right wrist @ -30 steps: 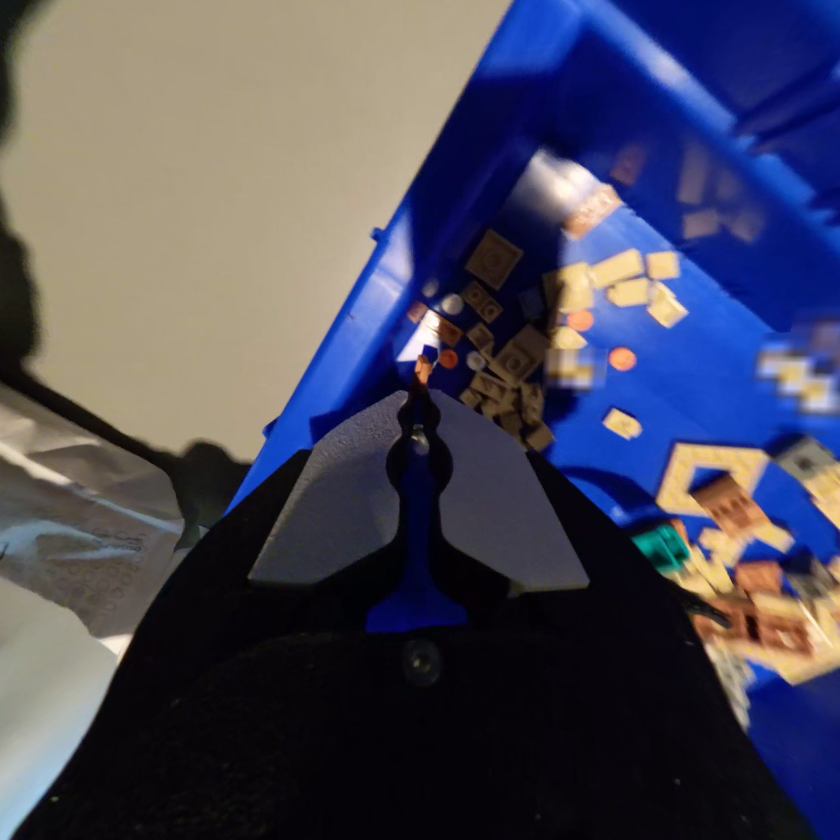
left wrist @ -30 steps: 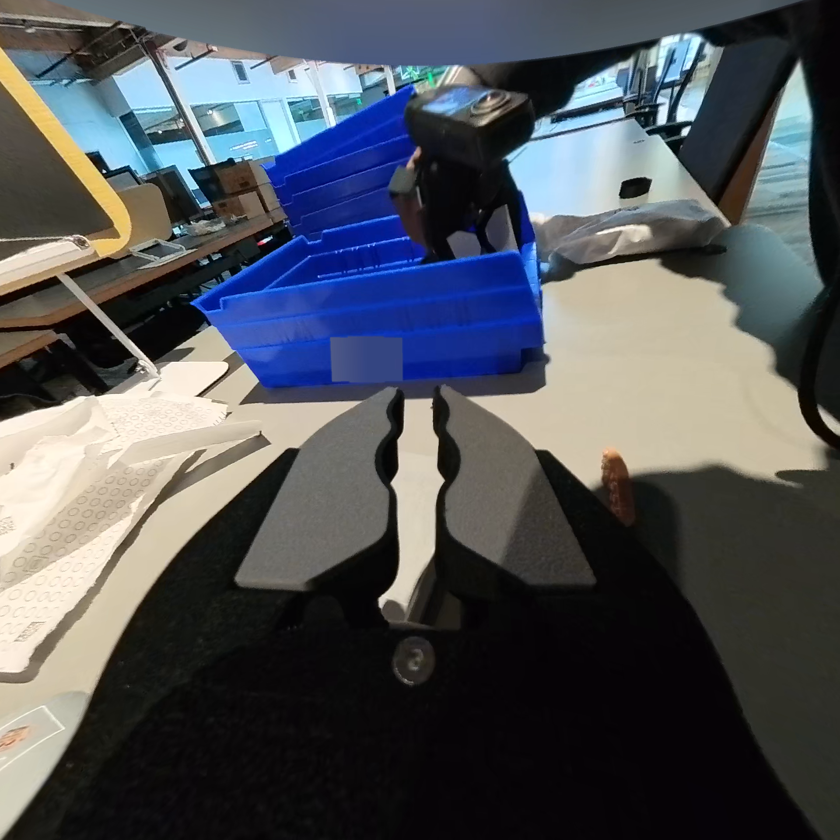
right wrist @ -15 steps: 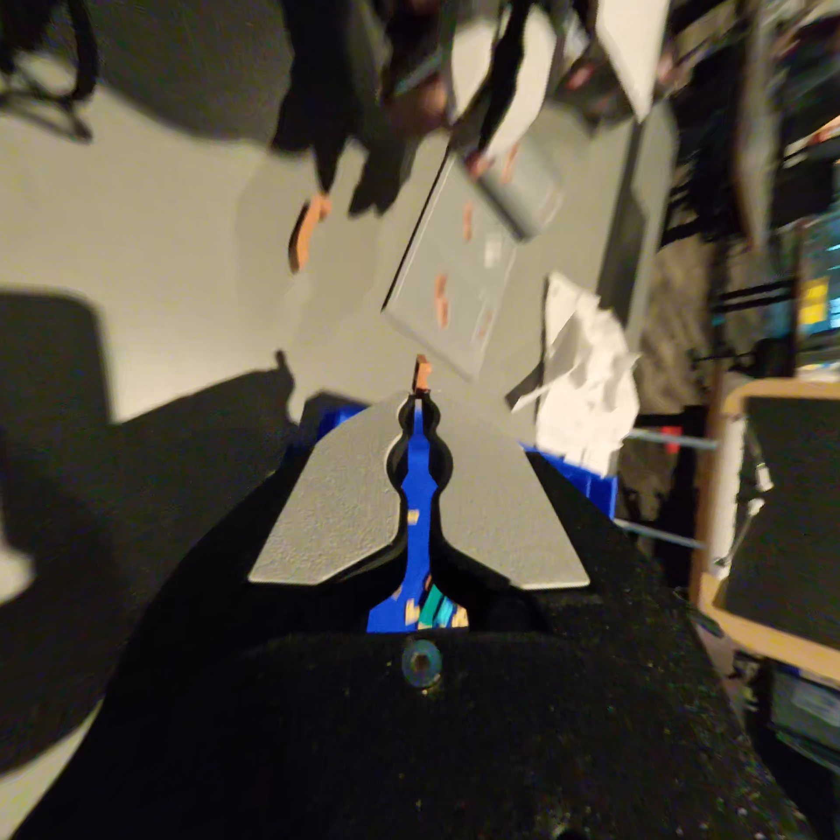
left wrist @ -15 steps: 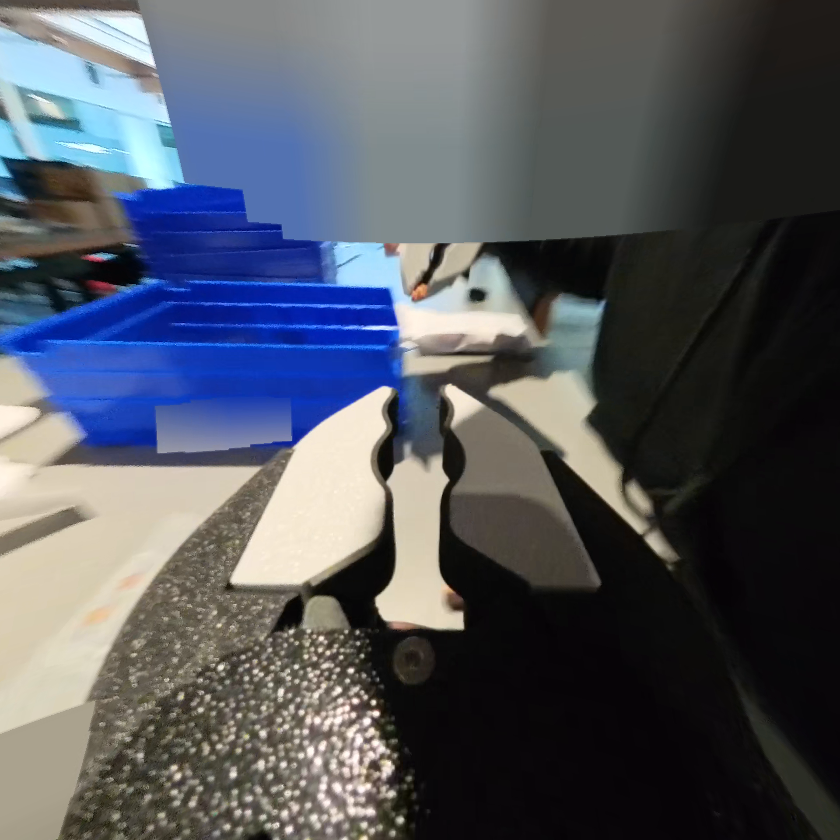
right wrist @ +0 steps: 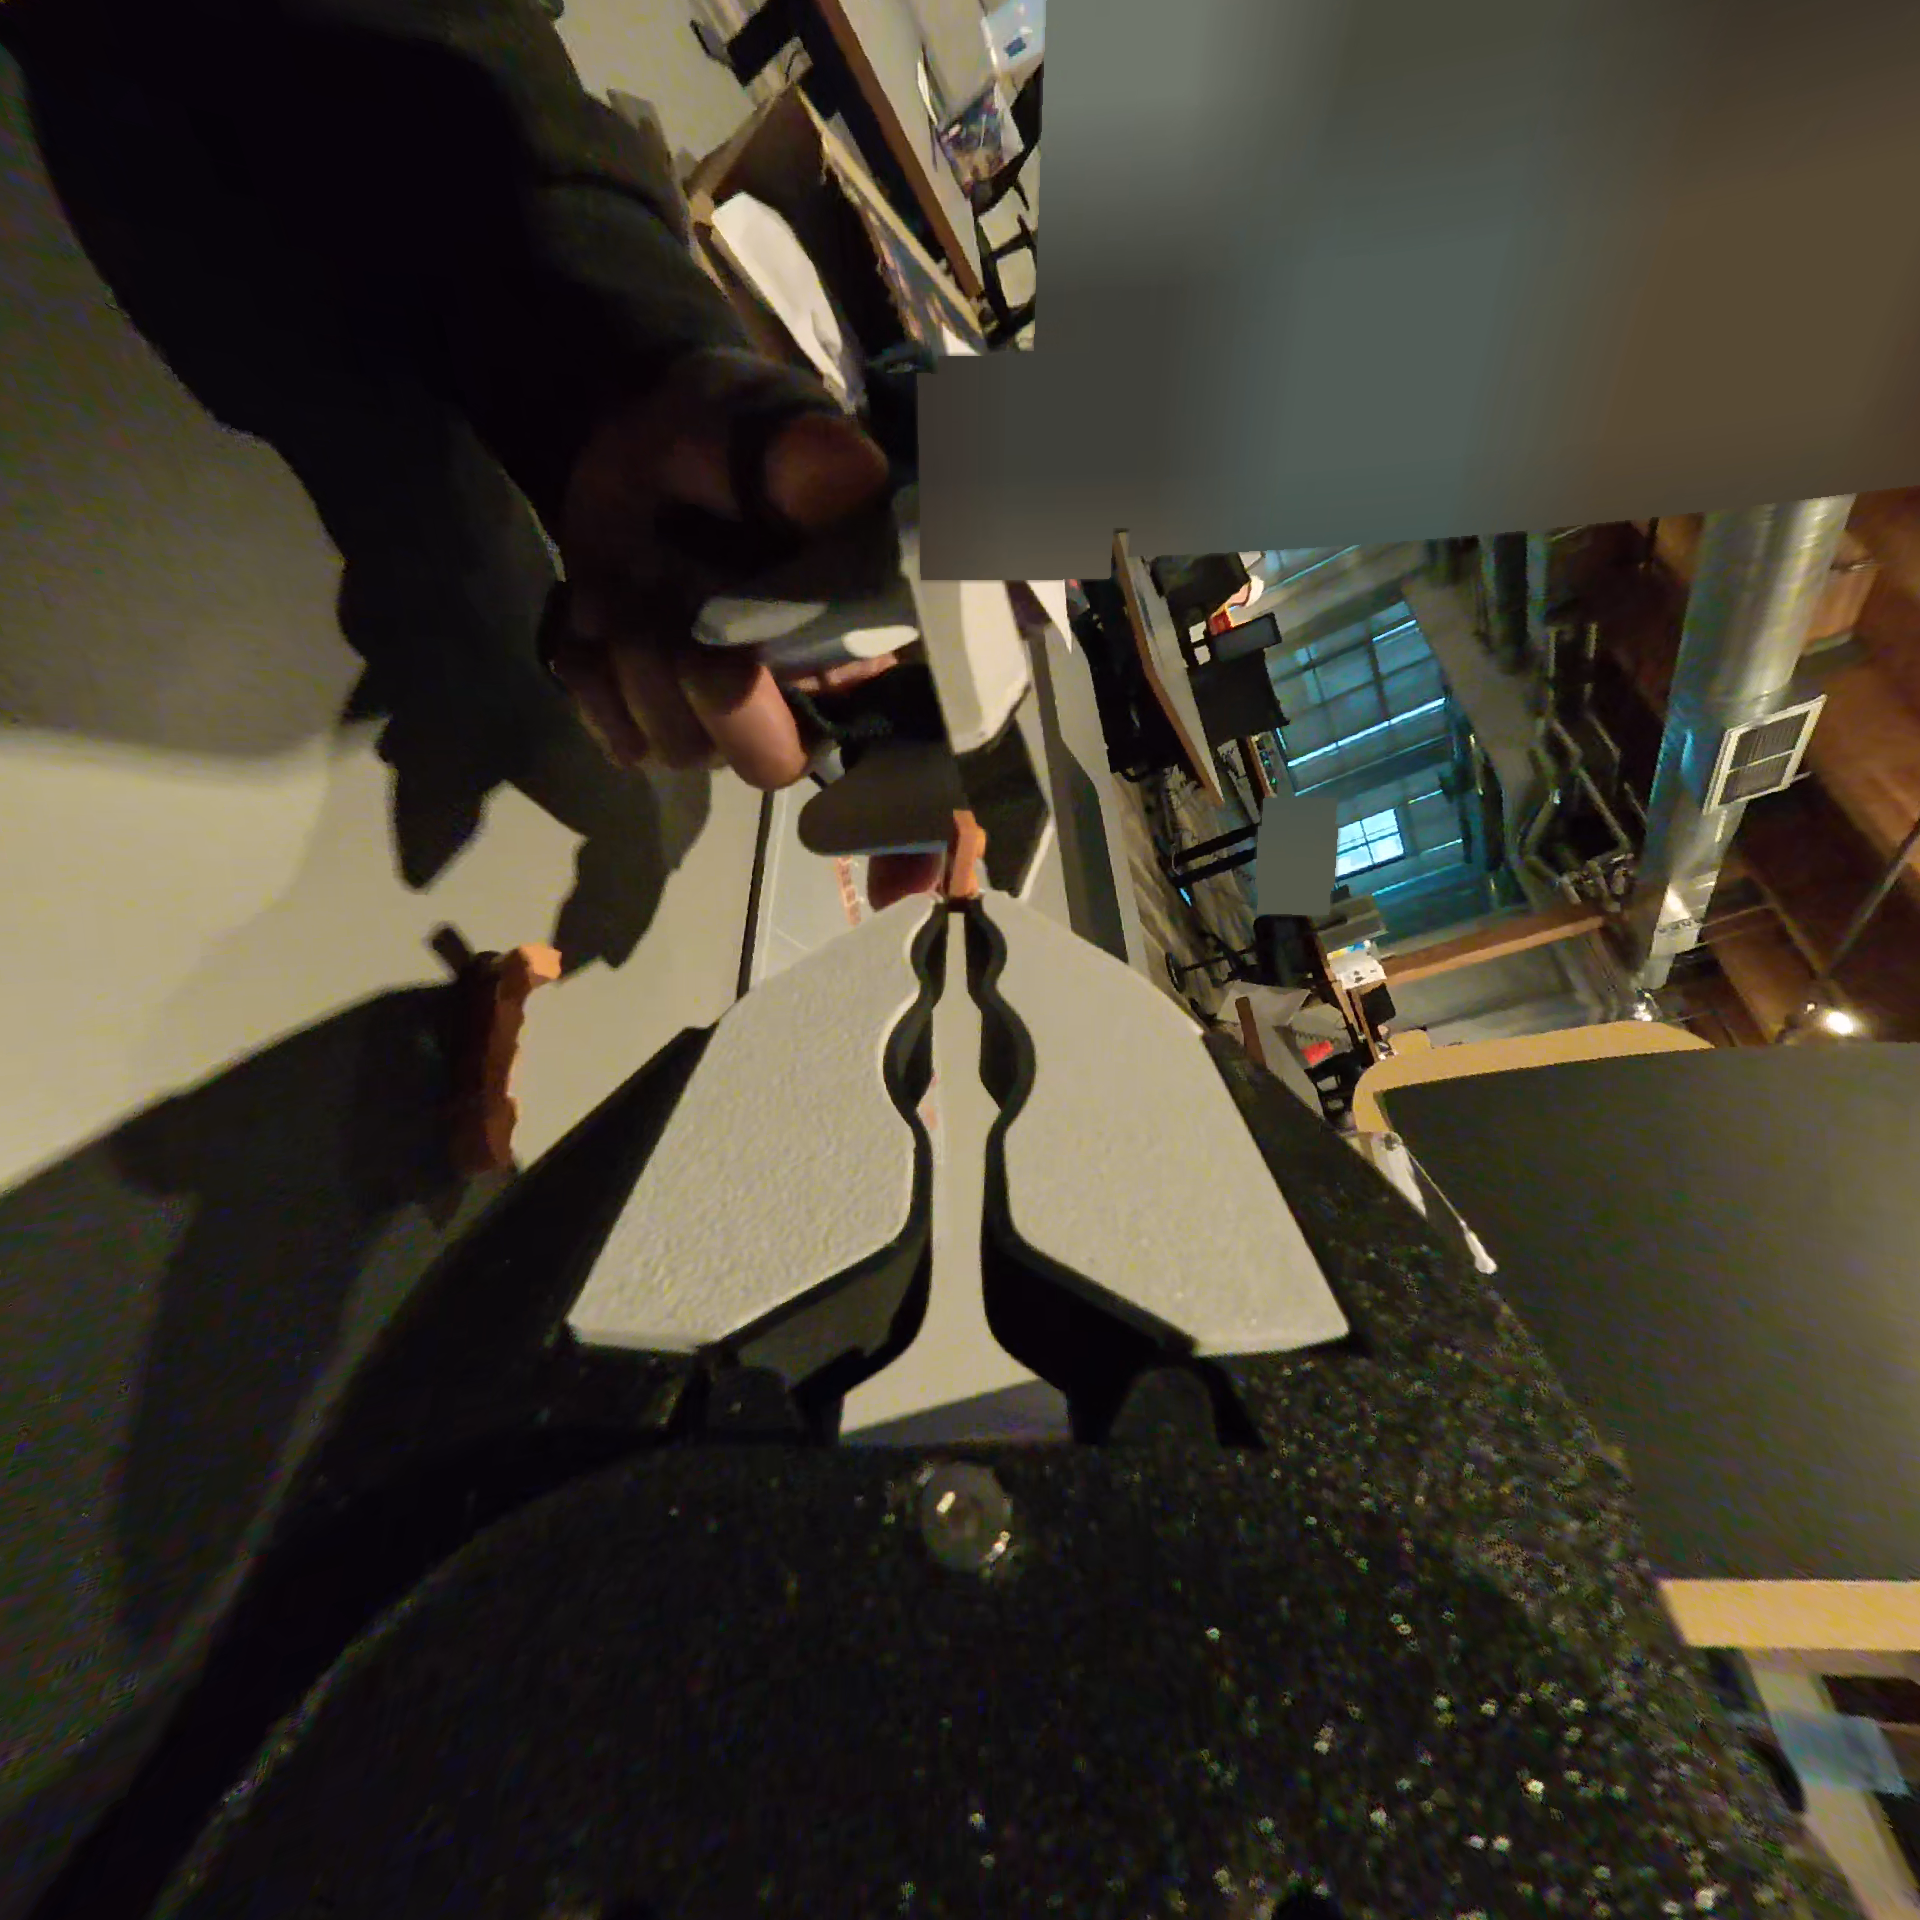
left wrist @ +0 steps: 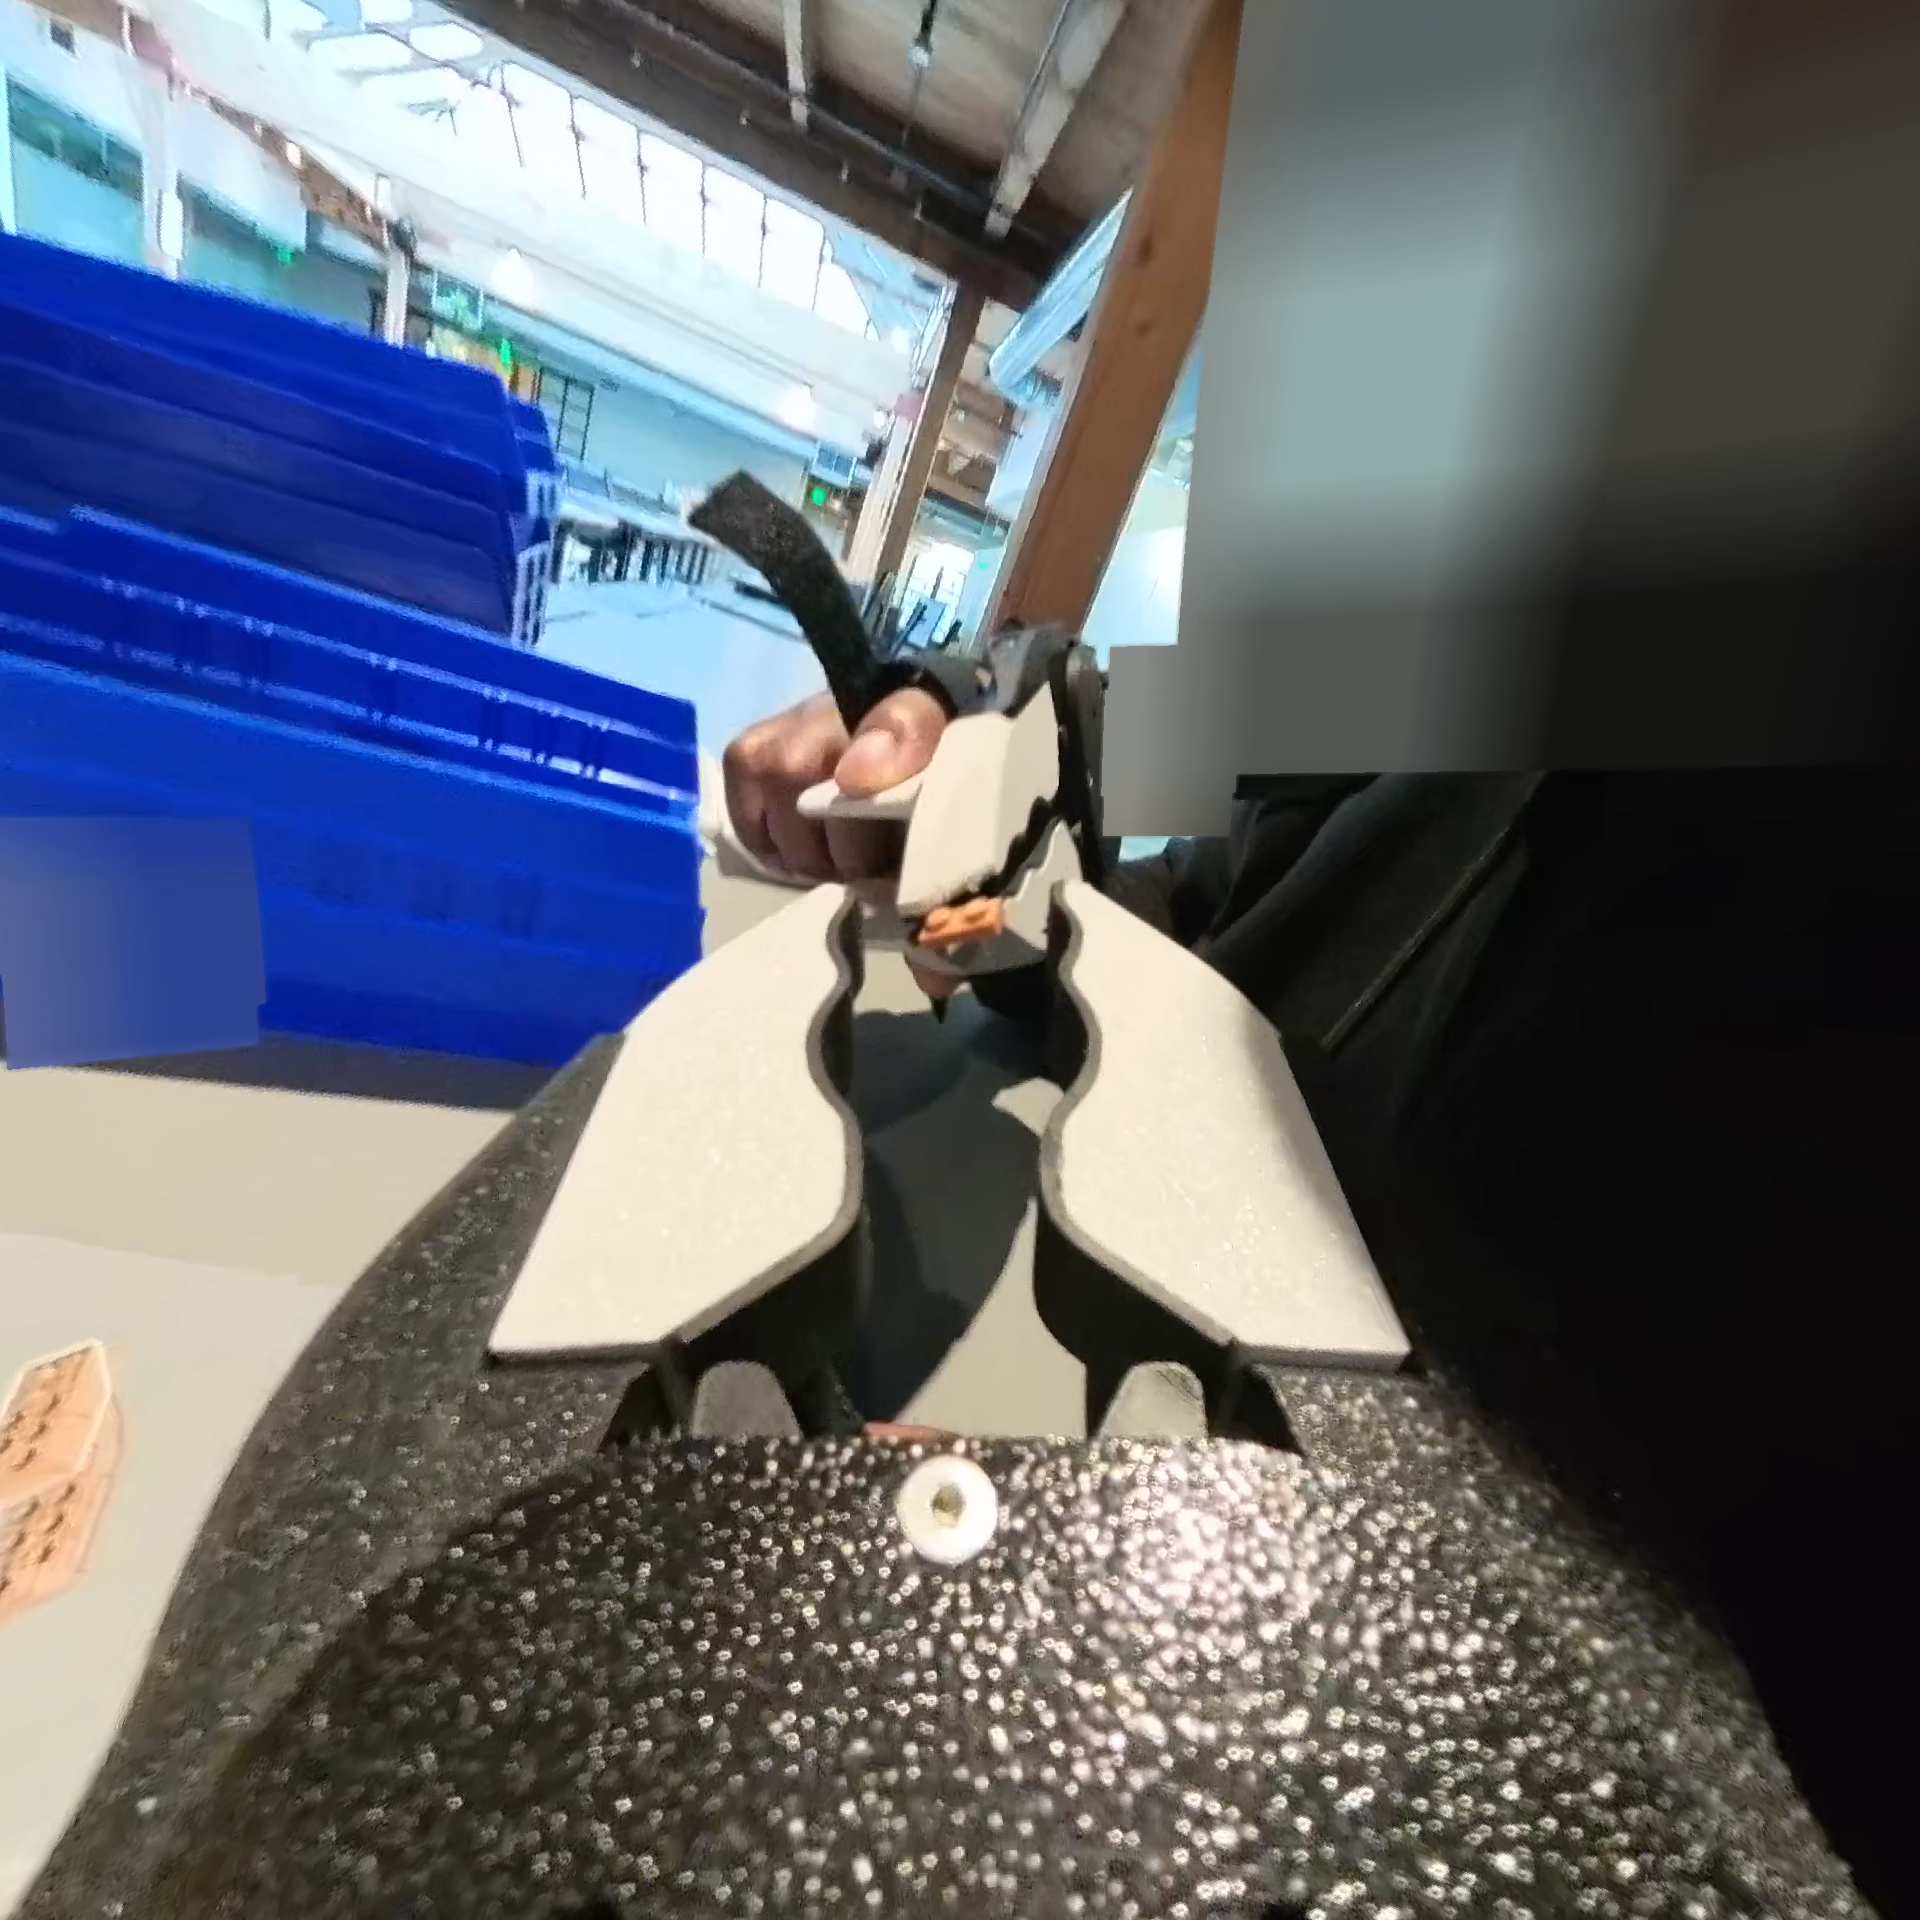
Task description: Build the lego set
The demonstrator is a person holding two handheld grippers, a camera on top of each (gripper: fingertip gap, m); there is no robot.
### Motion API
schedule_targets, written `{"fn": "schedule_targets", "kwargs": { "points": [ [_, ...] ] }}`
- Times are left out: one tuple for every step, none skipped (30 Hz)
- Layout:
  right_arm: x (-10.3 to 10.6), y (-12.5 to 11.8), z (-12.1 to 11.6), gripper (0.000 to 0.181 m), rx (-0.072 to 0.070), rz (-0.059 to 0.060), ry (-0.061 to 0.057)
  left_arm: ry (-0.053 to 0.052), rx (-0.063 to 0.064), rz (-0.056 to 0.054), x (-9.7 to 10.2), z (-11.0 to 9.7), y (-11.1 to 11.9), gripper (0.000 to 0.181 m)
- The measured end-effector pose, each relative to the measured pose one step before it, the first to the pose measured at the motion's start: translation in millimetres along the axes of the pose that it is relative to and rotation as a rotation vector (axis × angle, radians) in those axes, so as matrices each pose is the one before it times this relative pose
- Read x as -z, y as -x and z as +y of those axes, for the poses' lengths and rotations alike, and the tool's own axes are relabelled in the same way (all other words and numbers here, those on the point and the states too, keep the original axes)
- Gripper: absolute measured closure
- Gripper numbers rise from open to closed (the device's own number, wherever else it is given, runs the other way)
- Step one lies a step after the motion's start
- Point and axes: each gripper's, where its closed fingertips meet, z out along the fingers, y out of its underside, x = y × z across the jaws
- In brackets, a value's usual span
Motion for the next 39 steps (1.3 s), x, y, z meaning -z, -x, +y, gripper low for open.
{"fn": "schedule_targets", "kwargs": {
  "points": [
    [-0.66, -0.78, 0.3, 0.179, -0.0102, 0.0047, -0.0109, 0.0206, 0.0002, -0.0069, -0.61, 3.97, 1.62, 0.149],
    [-0.37, -0.71, 0.5, 0.179, -0.0057, 0.0058, -0.007, 0.0207, -0.0025, -0.0048, -0.96, 3.95, 1.06, 0.149],
    [-0.37, -0.06, 0.81, 0.179, -0.0028, 0.0023, -0.0034, 0.019, -0.0017, -0.0039, -1.38, 3.68, 0.68, 0.149],
    [-0.59, 0.77, 1.16, 0.179, -0.003, -0.0035, -0.0003, 0.0186, -0.0011, -0.0048, -1.37, 3.27, 0.7, 0.149],
    [-0.57, 1.27, 1.4, 0.179, -0.0024, -0.0055, 0.001, 0.0148, -0.0014, -0.0053, -1.26, 2.72, 0.67, 0.149],
    [-0.48, 1.33, 1.42, 0.179, -0.0009, -0.0052, 0.0022, 0.0109, 0.0, -0.0053, -0.98, 2.0, 0.91, 0.149],
    [-0.3, 1.32, 1.33, 0.179, 0.0012, -0.004, 0.0017, 0.0044, 0.0033, 0.0007, -0.68, 1.01, 0.13, 0.149],
    [-0.3, 1.5, 1.04, 0.179, 0.0012, -0.0054, 0.0006, 0.0007, 0.0078, 0.004, -0.33, 0.39, -0.1, 0.149],
    [-0.1, 1.1, 0.96, 0.179, 0.0019, -0.0029, 0.0006, 0.0005, 0.0127, 0.0033, -0.12, 0.4, 0.32, 0.149],
    [-0.01, 1.06, 0.89, 0.179, 0.0044, -0.0018, 0.0002, 0.0027, 0.0186, 0.0025, -0.08, 0.67, 0.82, 0.149],
    [-0.12, 1.17, 0.99, 0.179, 0.0048, -0.0027, 0.0021, 0.0003, 0.021, 0.0038, -0.03, 0.39, 0.77, 0.15],
    [-0.21, 0.85, 0.95, 0.179, 0.0059, -0.0004, 0.003, -0.0053, 0.0214, 0.0078, 0.11, -0.32, 0.0, 0.15],
    [-0.16, 0.62, 0.62, 0.179, 0.0077, 0.0028, 0.0007, -0.0075, 0.0225, 0.0085, 0.07, -0.62, -0.08, 0.151],
    [0.0, 0.6, 0.24, 0.179, 0.0089, 0.0025, -0.0014, -0.0054, 0.0222, 0.0084, -0.07, -0.43, -0.14, 0.153],
    [-0.11, 0.26, 0.25, 0.179, 0.0096, 0.0042, 0.0003, -0.003, 0.0183, 0.0031, -0.23, -0.13, 0.6, 0.156],
    [-0.06, 0.45, 0.47, 0.179, 0.0103, 0.0025, 0.0026, -0.0002, 0.011, -0.0025, -0.17, 0.32, 1.03, 0.157],
    [-0.21, 0.82, 0.39, 0.179, 0.0101, -0.0007, 0.0036, 0.0048, 0.0037, -0.0056, -0.18, 1.0, 1.33, 0.158],
    [-0.11, 0.54, 0.13, 0.179, 0.0093, 0.0014, 0.0016, 0.0076, 0.0001, -0.005, -0.26, 1.46, 0.96, 0.158],
    [-0.03, 0.41, -0.48, 0.179, 0.0065, 0.0007, -0.0016, 0.0081, 0.0011, -0.0034, -0.29, 1.48, 0.76, 0.158],
    [-0.03, 0.46, -0.38, 0.179, 0.0038, -0.0004, -0.0016, 0.0067, 0.0038, 0.0003, -0.44, 1.34, 0.2, 0.158],
    [-0.02, 0.5, -0.25, 0.179, 0.0035, -0.0001, -0.0016, 0.0054, 0.005, 0.0051, -0.54, 1.07, -0.54, 0.158],
    [-0.16, 0.36, 0.22, 0.179, 0.0009, -0.0008, 0.0002, 0.0032, 0.0028, 0.0029, -0.53, 0.57, -0.36, 0.159],
    [-0.12, 0.52, 0.02, 0.179, -0.0001, -0.0019, -0.0009, 0.0033, 0.0005, 0.0029, -0.37, 0.7, -0.42, 0.16],
    [0.04, 0.46, -0.07, 0.179, -0.0014, -0.0015, -0.0023, 0.0037, 0.0006, 0.0014, -0.26, 0.64, -0.23, 0.161],
    [-0.08, 0.31, -0.03, 0.179, -0.0024, -0.0007, -0.0012, 0.0024, -0.0006, 0.0007, 0.09, 0.34, -0.09, 0.161],
    [-0.18, 0.29, 0.11, 0.179, -0.0022, 0.0008, -0.0004, 0.0028, -0.0025, 0.0003, 0.12, 0.4, 0.1, 0.161],
    [-0.23, 0.05, 0.01, 0.179, -0.0022, 0.0039, -0.0001, 0.0026, -0.0046, -0.0008, 0.14, 0.23, 0.21, 0.161],
    [-0.44, -0.04, 0.02, 0.179, -0.0027, 0.0057, 0.0007, 0.0015, -0.0076, -0.0022, 0.26, 0.16, 0.26, 0.162],
    [-0.3, 0.04, 0.11, 0.178, -0.0038, 0.0056, 0.0009, 0.0026, -0.0127, -0.0055, 0.31, 0.21, 0.6, 0.162],
    [-0.27, -0.46, 0.46, 0.176, -0.0046, 0.0075, 0.0026, 0.0057, -0.0188, -0.0111, 0.33, 0.79, 1.18, 0.165],
    [-0.17, 0.2, 0.28, 0.176, -0.0022, 0.0041, 0.0012, 0.0054, -0.0182, -0.0105, -0.08, 0.7, 0.91, 0.165],
    [-0.04, -0.02, 0.17, 0.175, -0.0003, 0.0074, -0.0004, 0.0035, -0.0117, -0.0068, -0.07, 0.36, 0.55, 0.165],
    [-0.04, -0.03, 0.31, 0.175, -0.0024, 0.0049, 0.0006, -0.0001, -0.0052, -0.0035, -0.14, 0.04, 0.24, 0.166],
    [-0.12, -0.01, 0.69, 0.175, -0.0056, 0.0024, 0.0031, -0.0001, 0.0003, -0.0029, -0.11, 0.09, 0.6, 0.166],
    [-0.18, 0.0, 0.54, 0.175, -0.005, 0.0035, 0.0014, -0.0008, 0.0031, -0.0031, -0.09, 0.16, 0.8, 0.166],
    [-0.25, -0.11, 0.54, 0.175, -0.004, 0.0041, 0.0003, -0.0018, 0.0038, -0.0015, 0.0, -0.02, 0.63, 0.166],
    [-0.16, 0.12, 0.62, 0.175, -0.0053, 0.0023, 0.0013, -0.0012, 0.0042, -0.0016, -0.01, 0.01, 0.71, 0.166],
    [-0.16, -0.27, 0.89, 0.175, -0.0069, 0.0029, 0.0023, -0.0004, 0.0038, -0.0034, -0.04, 0.14, 0.92, 0.166],
    [-0.03, -1.06, 0.79, 0.173, -0.0072, 0.0079, 0.0024, -0.0009, 0.0034, -0.0047, -0.02, 0.02, 1.0, 0.166]
  ]
}}
